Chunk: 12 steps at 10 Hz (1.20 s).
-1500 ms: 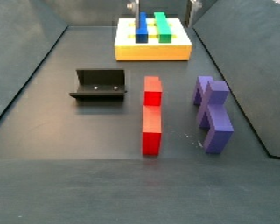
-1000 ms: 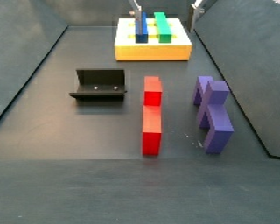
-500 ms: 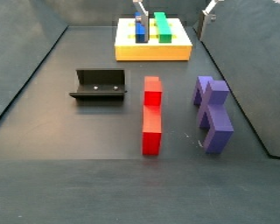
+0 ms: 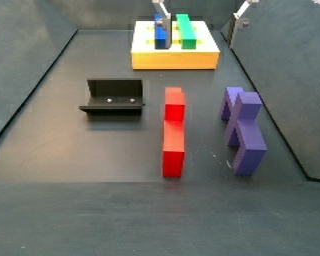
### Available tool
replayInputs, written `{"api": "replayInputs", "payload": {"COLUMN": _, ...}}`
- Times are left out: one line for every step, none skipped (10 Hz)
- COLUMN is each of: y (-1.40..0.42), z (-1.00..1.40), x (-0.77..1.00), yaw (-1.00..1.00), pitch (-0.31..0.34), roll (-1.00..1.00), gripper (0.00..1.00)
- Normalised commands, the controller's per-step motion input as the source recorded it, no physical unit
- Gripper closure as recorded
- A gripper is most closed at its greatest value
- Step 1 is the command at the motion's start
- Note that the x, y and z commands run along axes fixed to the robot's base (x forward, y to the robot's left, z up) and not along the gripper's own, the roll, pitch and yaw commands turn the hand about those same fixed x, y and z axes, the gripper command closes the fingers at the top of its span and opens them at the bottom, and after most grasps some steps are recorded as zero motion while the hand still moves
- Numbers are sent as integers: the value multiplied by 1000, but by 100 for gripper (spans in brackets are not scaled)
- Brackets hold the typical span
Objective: Pick up the purple object. Move up. Move to above the board. Insert the purple object.
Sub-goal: Pick up the purple object.
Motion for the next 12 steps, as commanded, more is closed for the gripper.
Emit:
{"api": "replayInputs", "payload": {"y": 20, "z": 0, "x": 0, "yaw": -3, "pitch": 0, "roll": -4, "gripper": 0}}
{"api": "replayInputs", "payload": {"y": 3, "z": 0, "x": 0, "yaw": 0, "pitch": 0, "roll": -10, "gripper": 0}}
{"api": "replayInputs", "payload": {"y": 0, "z": 0, "x": 0, "yaw": 0, "pitch": 0, "roll": -9, "gripper": 0}}
{"api": "replayInputs", "payload": {"y": 0, "z": 0, "x": 0, "yaw": 0, "pitch": -11, "roll": -13, "gripper": 0}}
{"api": "replayInputs", "payload": {"y": 0, "z": 0, "x": 0, "yaw": 0, "pitch": -14, "roll": 0, "gripper": 0}}
{"api": "replayInputs", "payload": {"y": 0, "z": 0, "x": 0, "yaw": 0, "pitch": -13, "roll": 0, "gripper": 0}}
{"api": "replayInputs", "payload": {"y": 26, "z": -9, "x": -3, "yaw": 0, "pitch": 0, "roll": 6, "gripper": 0}}
{"api": "replayInputs", "payload": {"y": 209, "z": -126, "x": 0, "yaw": -9, "pitch": 0, "roll": 27, "gripper": 0}}
{"api": "replayInputs", "payload": {"y": 289, "z": -160, "x": -94, "yaw": -77, "pitch": 0, "roll": 19, "gripper": 0}}
{"api": "replayInputs", "payload": {"y": 83, "z": -283, "x": -343, "yaw": -86, "pitch": -144, "roll": -47, "gripper": 0}}
{"api": "replayInputs", "payload": {"y": 0, "z": -271, "x": -511, "yaw": -194, "pitch": -127, "roll": 0, "gripper": 0}}
{"api": "replayInputs", "payload": {"y": 0, "z": -243, "x": -614, "yaw": -206, "pitch": -154, "roll": 0, "gripper": 0}}
